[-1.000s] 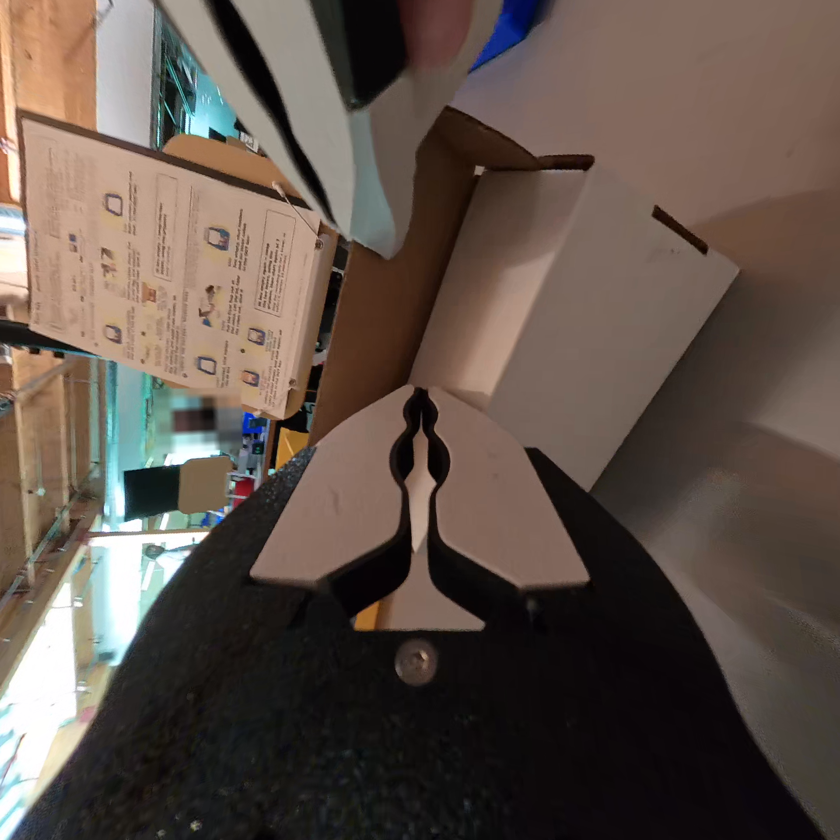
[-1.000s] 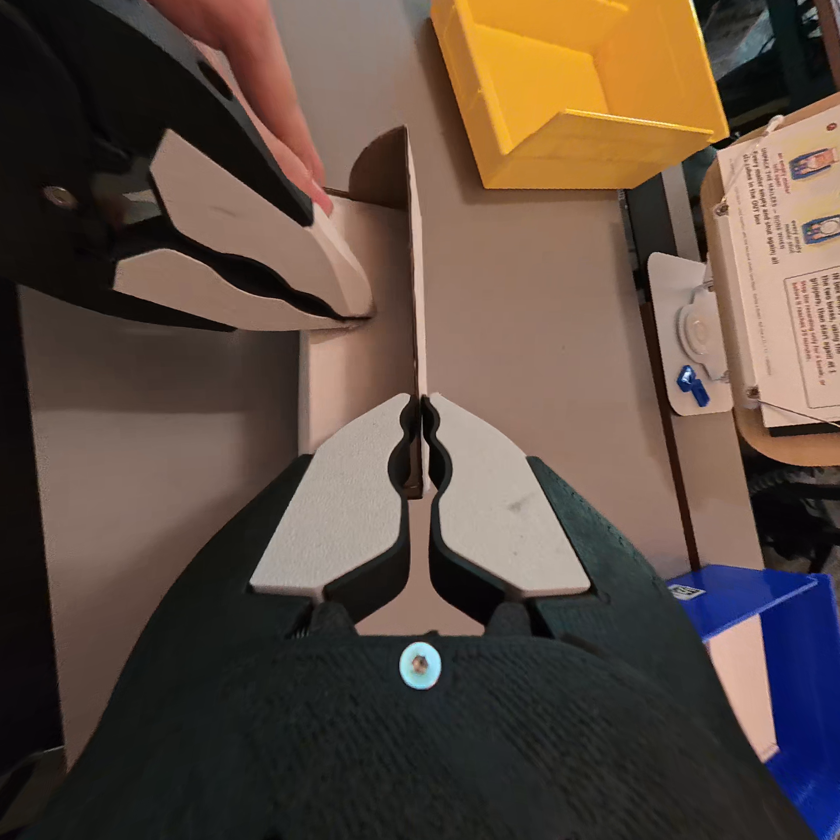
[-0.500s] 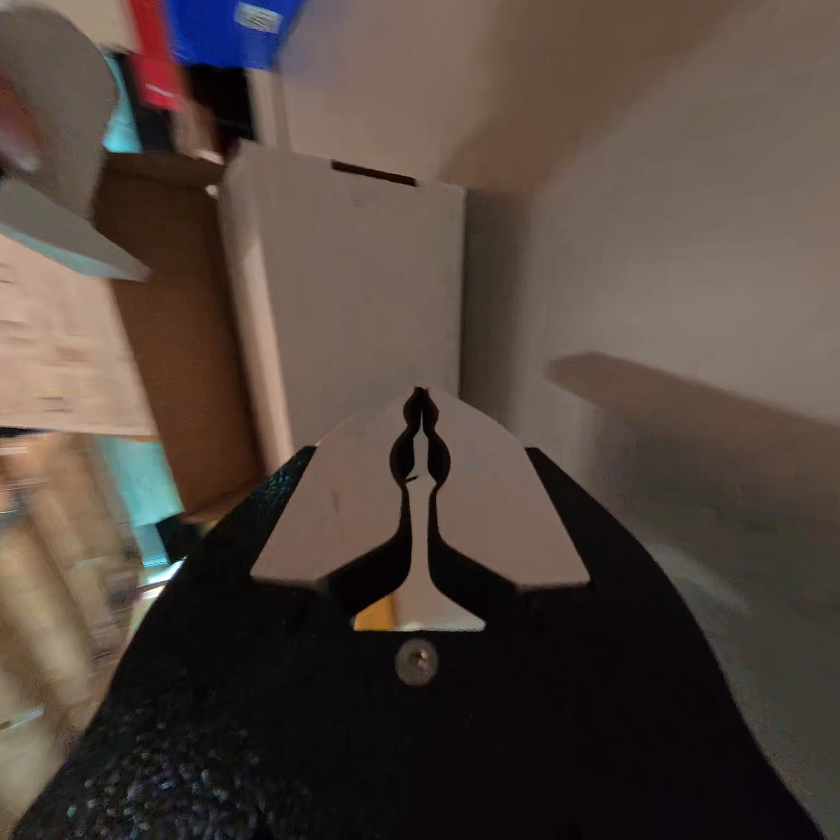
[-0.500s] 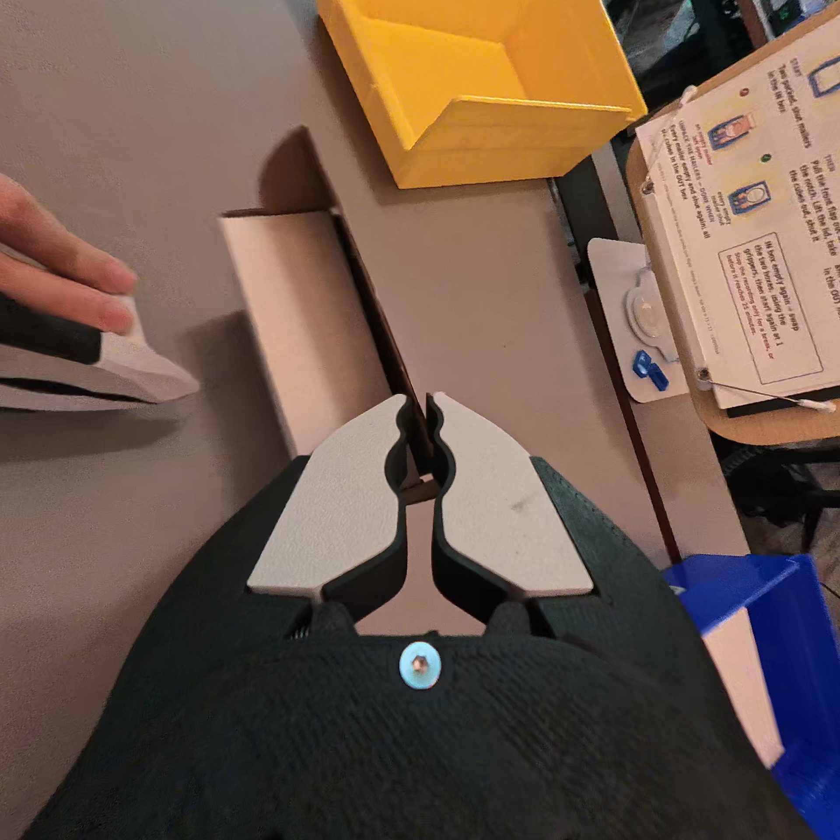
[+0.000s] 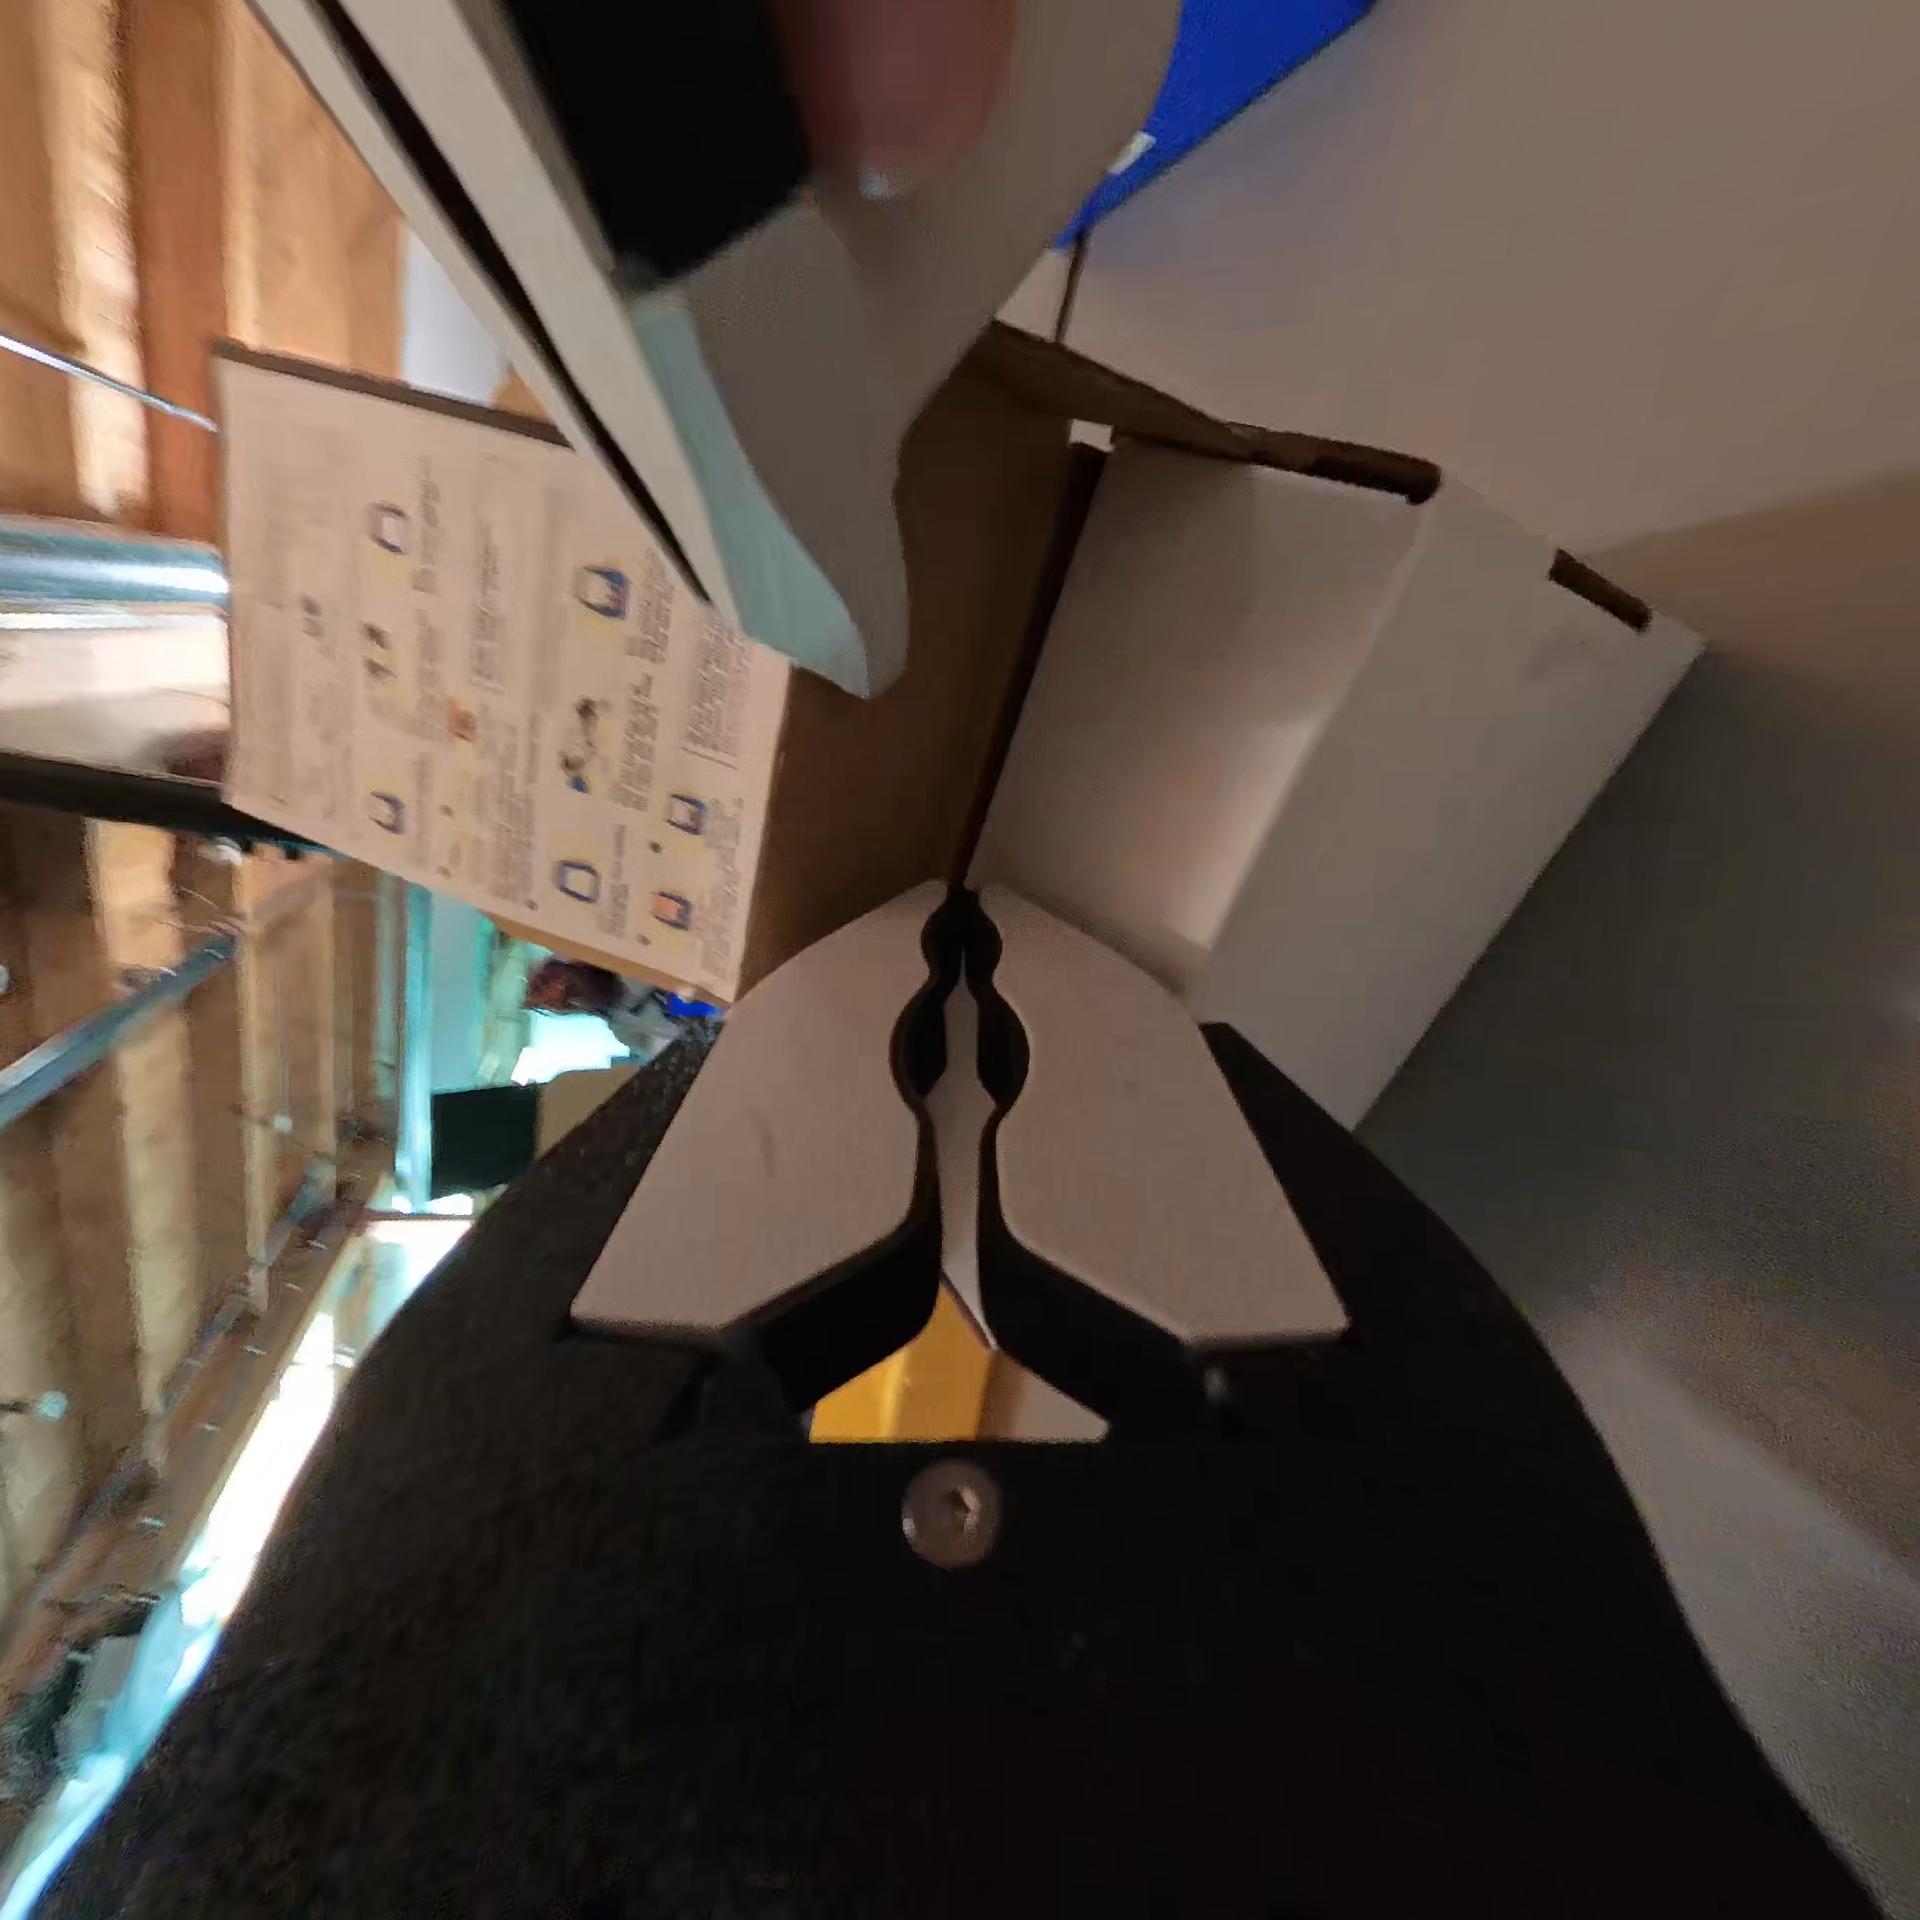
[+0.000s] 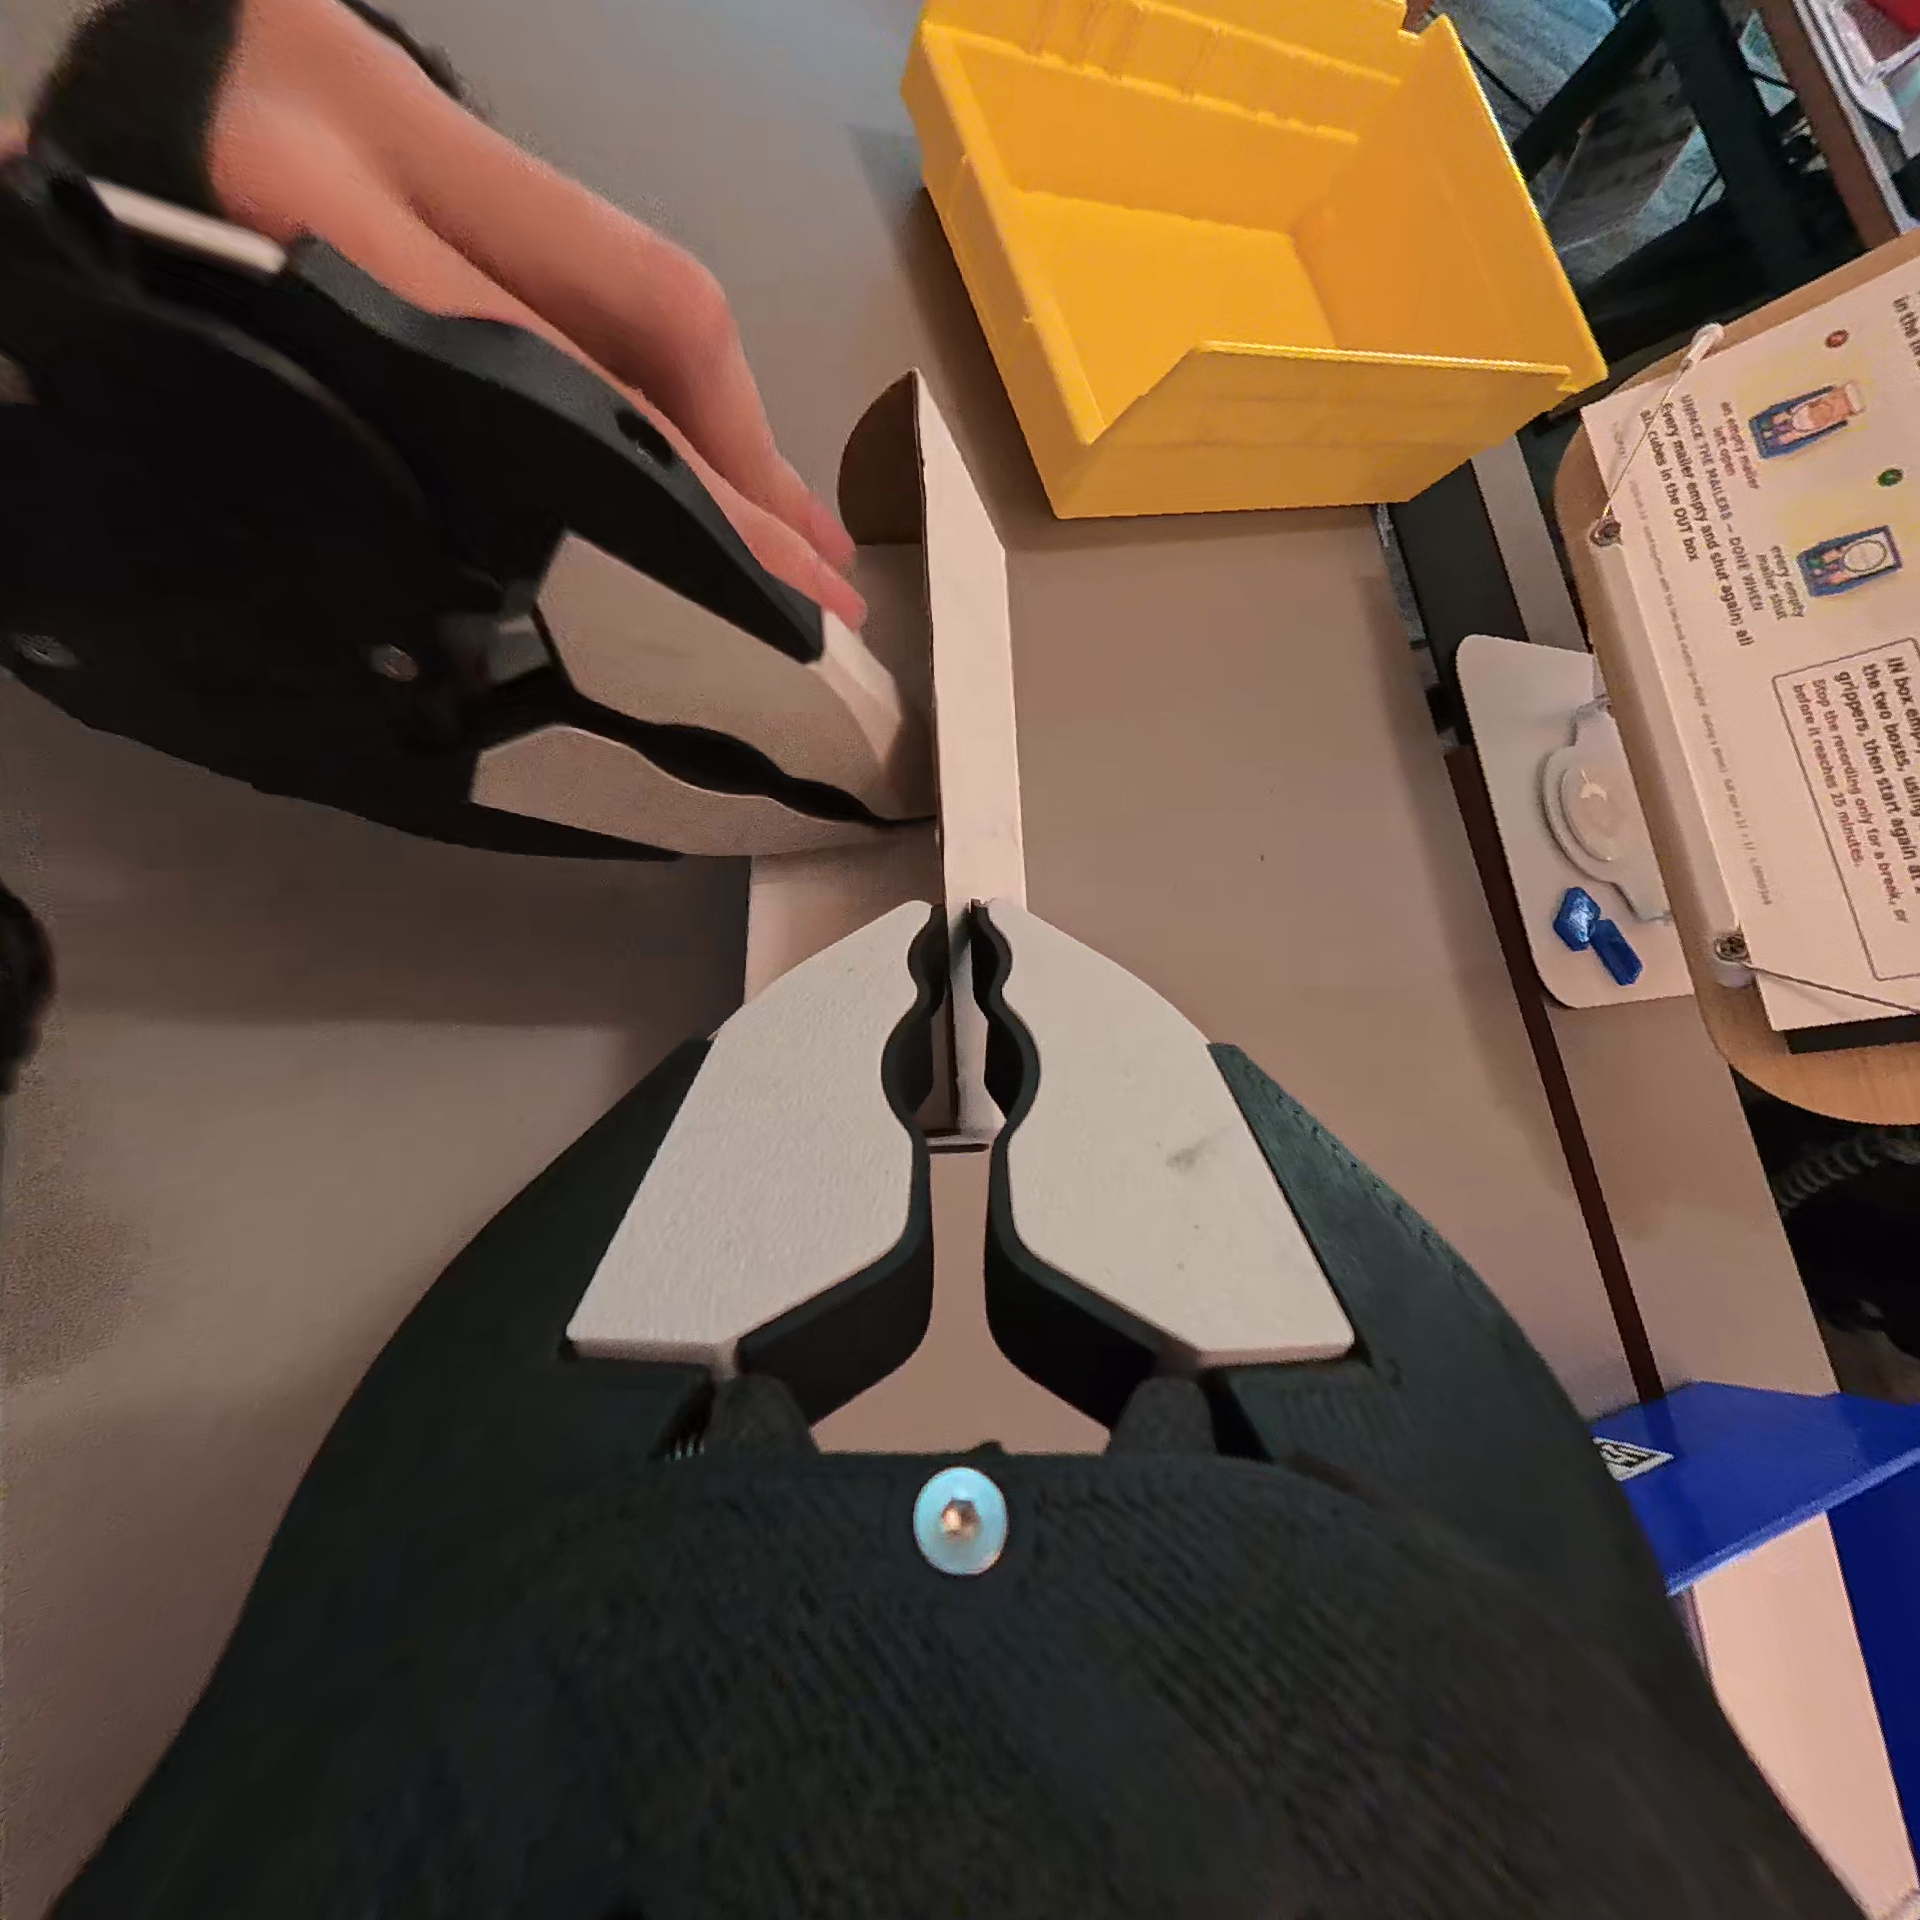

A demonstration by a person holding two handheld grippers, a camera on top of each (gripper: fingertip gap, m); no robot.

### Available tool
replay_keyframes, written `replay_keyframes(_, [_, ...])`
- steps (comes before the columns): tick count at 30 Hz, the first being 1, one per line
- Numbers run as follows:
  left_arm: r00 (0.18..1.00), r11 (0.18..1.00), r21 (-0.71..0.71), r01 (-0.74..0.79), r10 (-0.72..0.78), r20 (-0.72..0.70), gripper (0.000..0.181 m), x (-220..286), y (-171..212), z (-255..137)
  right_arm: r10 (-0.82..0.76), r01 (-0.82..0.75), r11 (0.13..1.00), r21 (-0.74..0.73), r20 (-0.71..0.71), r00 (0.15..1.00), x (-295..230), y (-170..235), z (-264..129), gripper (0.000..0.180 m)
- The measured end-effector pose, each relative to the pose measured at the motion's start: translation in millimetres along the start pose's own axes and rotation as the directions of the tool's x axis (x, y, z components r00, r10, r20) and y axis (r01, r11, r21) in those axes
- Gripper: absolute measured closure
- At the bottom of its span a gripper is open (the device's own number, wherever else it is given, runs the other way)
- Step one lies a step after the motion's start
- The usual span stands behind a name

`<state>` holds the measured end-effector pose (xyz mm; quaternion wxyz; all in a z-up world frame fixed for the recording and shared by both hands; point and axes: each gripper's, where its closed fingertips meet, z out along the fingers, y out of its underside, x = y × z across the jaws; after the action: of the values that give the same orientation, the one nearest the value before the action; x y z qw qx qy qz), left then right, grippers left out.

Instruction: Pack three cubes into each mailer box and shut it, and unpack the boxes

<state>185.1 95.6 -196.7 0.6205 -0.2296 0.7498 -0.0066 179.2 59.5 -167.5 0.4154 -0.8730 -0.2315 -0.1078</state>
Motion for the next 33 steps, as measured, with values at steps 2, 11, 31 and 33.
replay_keyframes(2, [0.999, 0.999, -0.007, -0.05, 0.05, 0.01, 0.181, 0.2, -0.7, 2.4, 0.007, -0.007, 1.0, 0.006, -0.008, 1.0, 4.3, 2.4, 1.7, 0.176])
replay_keyframes(11, [0.992, 0.999, -0.024, -0.049, 0.046, -0.118, 0.181, 21.0, 0.8, -4.2, 0.013, -0.021, 0.998, -0.066, -0.113, 0.994, 41.3, 16.9, 14.9, 0.178])
replay_keyframes(31, [0.441, 0.45, 0.052, 0.891, -0.836, -0.327, 0.158, -5.7, -6.6, -6.2, 0.05, -0.05, 0.999, 0.0, -0.066, 0.997, 15.4, 4.6, 9.5, 0.176])
replay_keyframes(33, [0.494, 0.506, 0.033, 0.862, -0.824, -0.276, 0.154, -4.3, -0.9, 1.9, 0.054, -0.055, 0.999, -0.001, -0.061, 0.997, 15.2, 4.9, 9.3, 0.177])
